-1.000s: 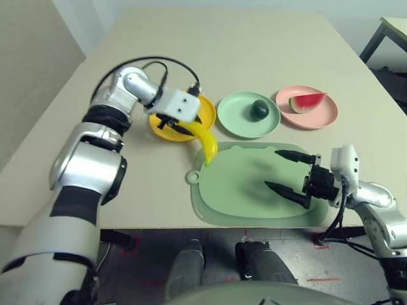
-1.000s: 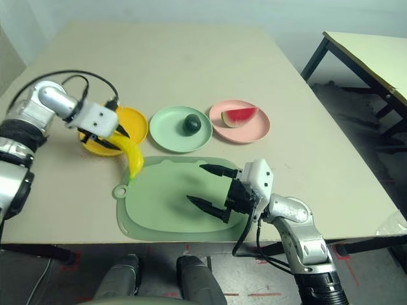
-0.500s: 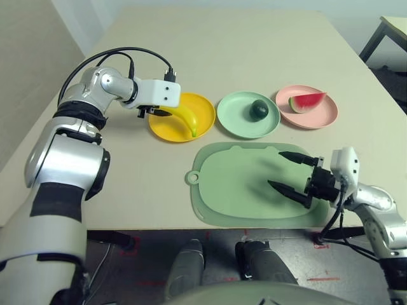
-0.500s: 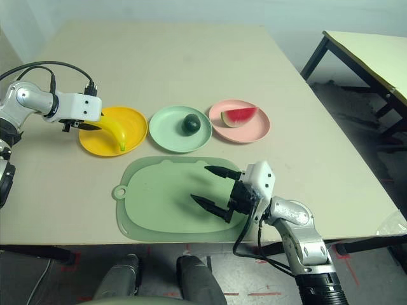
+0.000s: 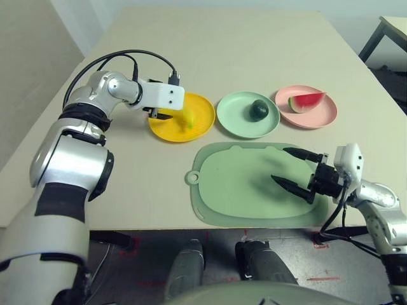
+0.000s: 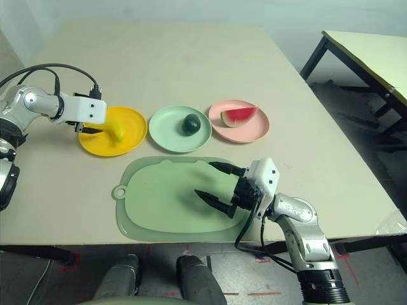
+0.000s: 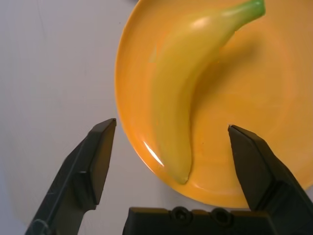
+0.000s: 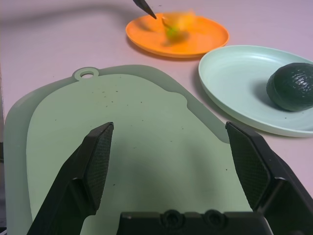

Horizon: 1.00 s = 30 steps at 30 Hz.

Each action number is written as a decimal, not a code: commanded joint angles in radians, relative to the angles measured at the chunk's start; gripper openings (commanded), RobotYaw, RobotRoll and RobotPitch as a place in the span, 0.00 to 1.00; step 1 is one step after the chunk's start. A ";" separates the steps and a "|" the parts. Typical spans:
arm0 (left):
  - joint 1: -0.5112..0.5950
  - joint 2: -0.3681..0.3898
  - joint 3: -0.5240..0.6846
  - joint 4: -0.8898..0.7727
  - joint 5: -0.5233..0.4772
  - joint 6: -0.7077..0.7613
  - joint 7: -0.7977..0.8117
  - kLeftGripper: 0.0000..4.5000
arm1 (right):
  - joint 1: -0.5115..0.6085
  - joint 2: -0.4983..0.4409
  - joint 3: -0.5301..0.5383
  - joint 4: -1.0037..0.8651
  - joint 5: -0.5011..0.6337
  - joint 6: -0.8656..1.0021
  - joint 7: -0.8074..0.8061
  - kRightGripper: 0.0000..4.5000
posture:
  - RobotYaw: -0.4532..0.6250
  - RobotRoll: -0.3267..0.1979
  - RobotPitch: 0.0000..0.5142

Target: Place the fruits into color-matched plates.

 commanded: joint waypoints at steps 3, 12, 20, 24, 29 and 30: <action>0.008 0.003 0.002 0.017 0.014 -0.003 0.007 0.99 | -0.001 0.000 -0.005 0.014 0.000 -0.004 -0.002 1.00 | 0.35 0.62 0.24; 0.064 -0.007 0.214 0.007 -0.209 0.100 -0.104 0.99 | -0.005 -0.004 -0.103 0.026 0.053 0.029 -0.072 1.00 | 0.35 0.62 0.25; 0.221 -0.010 0.538 -0.057 -0.529 0.330 -0.049 0.99 | -0.018 -0.037 -0.329 0.294 0.099 0.000 -0.124 1.00 | 0.35 0.62 0.27; 0.341 -0.028 0.643 -0.127 -0.626 0.407 0.049 0.99 | -0.104 -0.088 -0.407 0.551 0.070 -0.106 -0.106 1.00 | 0.36 0.62 0.27; 0.538 -0.089 0.737 -0.268 -0.711 0.436 0.218 0.99 | -0.223 -0.167 -0.411 0.844 -0.001 -0.237 -0.103 1.00 | 0.36 0.62 0.28; 0.588 -0.107 0.755 -0.316 -0.725 0.433 0.262 0.99 | -0.258 -0.187 -0.404 0.918 -0.021 -0.268 -0.102 1.00 | 0.36 0.62 0.28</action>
